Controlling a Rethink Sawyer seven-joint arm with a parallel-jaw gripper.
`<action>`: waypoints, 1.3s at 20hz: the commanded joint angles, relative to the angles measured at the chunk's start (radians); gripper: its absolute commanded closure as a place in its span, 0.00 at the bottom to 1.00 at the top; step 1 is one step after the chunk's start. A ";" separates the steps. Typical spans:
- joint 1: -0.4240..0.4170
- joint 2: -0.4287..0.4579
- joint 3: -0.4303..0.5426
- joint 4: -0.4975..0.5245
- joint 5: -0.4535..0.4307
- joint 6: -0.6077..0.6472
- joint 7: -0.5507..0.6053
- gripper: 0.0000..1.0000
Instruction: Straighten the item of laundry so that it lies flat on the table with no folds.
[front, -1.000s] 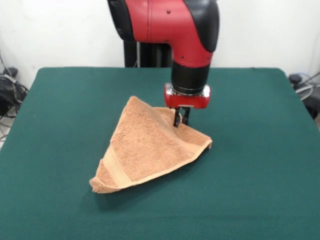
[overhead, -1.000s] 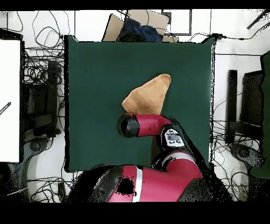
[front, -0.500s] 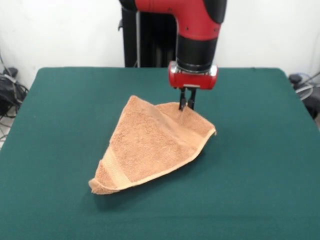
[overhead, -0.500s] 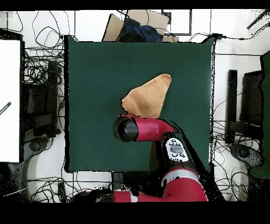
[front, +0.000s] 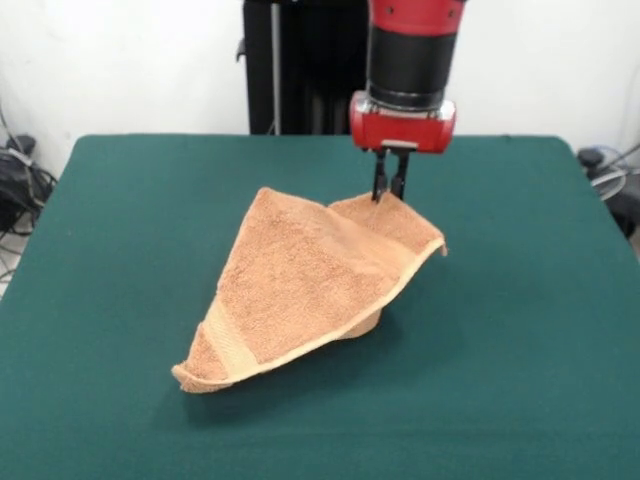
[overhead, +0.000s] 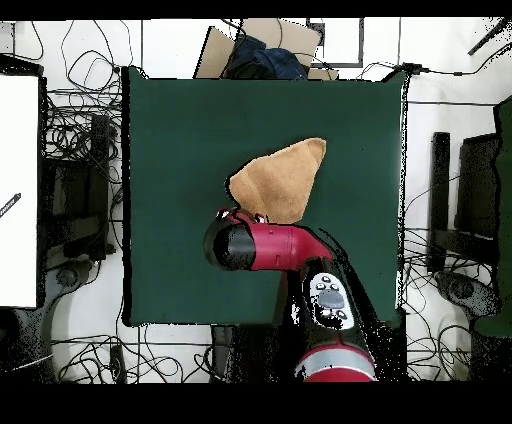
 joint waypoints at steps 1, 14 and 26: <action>0.152 -0.053 -0.038 0.077 0.082 0.022 0.284 1.00; 0.289 0.021 -0.111 0.083 0.220 -0.106 0.335 1.00; 0.088 -0.211 0.039 0.217 0.249 0.035 0.165 1.00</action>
